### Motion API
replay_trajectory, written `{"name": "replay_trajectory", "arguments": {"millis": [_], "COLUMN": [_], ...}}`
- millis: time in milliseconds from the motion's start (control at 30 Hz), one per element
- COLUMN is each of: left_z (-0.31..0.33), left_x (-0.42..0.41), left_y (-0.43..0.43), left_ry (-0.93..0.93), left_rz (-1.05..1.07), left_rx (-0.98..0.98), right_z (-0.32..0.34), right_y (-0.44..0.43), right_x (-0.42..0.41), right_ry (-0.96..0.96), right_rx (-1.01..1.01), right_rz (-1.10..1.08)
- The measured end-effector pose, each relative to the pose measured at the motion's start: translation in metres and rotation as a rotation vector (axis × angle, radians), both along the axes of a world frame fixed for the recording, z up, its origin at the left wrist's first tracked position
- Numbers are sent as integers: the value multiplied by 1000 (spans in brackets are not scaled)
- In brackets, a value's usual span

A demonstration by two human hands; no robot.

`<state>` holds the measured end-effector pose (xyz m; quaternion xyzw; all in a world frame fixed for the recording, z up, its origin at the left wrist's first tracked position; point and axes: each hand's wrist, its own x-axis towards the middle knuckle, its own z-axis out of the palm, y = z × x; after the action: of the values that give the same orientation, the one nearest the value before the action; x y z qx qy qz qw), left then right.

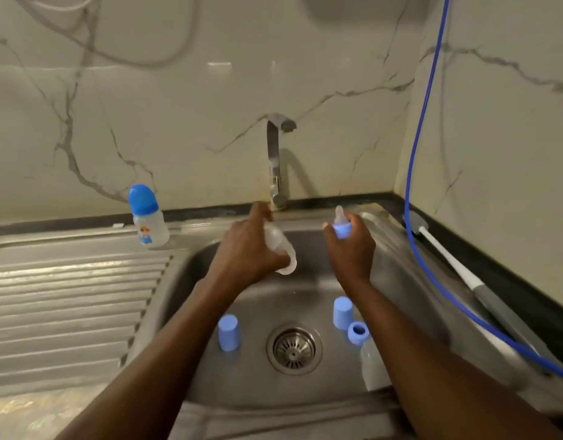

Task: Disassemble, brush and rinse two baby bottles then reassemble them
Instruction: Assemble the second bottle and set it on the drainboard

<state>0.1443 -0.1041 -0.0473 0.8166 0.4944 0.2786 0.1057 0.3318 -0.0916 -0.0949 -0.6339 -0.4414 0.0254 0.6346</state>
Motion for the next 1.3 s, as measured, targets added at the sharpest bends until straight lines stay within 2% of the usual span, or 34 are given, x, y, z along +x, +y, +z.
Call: {"name": "replay_trajectory", "arguments": {"millis": [67, 100, 133, 200, 233, 333, 433, 467, 533, 600, 667, 700, 733, 933, 1133, 1300], "left_z": [-14, -22, -24, -26, -28, -43, -48, -49, -57, -60, -53, -51, -51, -51, -53, -54], "left_x": [0, -4, -8, -22, -27, -31, -37, -39, -39, -38, -44, -49, -53, -54, -50, -45], "left_y": [-7, -5, 0, 18, 24, 25, 32, 35, 33, 33, 38, 41, 42, 45, 46, 47], "left_ry": [124, 120, 7, -370, -474, -402, -600, -616, -469, -642, -990, -1103, -1136, -1242, -1133, -1102], "left_rz": [-36, -23, 15, 86, 82, 2, -9, -16, -24, -8, -16, -35, -43, -80, -91, -115], "left_rx": [-19, -30, -29, -37, -30, -23, -25, -70, -147, -200, -291, -347, -397, -489, -466, -483], "right_z": [-4, -6, -7, -10, -12, -16, -13, -11, -12, -15, -14, -13, -12, -14, -6, -6], "right_y": [0, 1, 3, 9, 11, 12, 9, 7, 3, 1, 2, 2, 2, 4, 3, 4], "right_x": [-1, -3, -3, -4, -5, -12, -19, -20, -19, -17, -14, -13, -13, -16, -27, -30], "right_ry": [-13, -26, -37, -67, -84, -67, -59, -43, -32, -13, 54, 76, 73, 75, 97, 118], "right_rx": [-50, -71, -99, -153, -174, -248, -173, -155, -185, -220, -173, -154, -155, -151, -206, -225], "right_rz": [21, 58, 90, 140, 163, 236, 281, 289, 334, 360, 345, 343, 342, 347, 516, 575]}}
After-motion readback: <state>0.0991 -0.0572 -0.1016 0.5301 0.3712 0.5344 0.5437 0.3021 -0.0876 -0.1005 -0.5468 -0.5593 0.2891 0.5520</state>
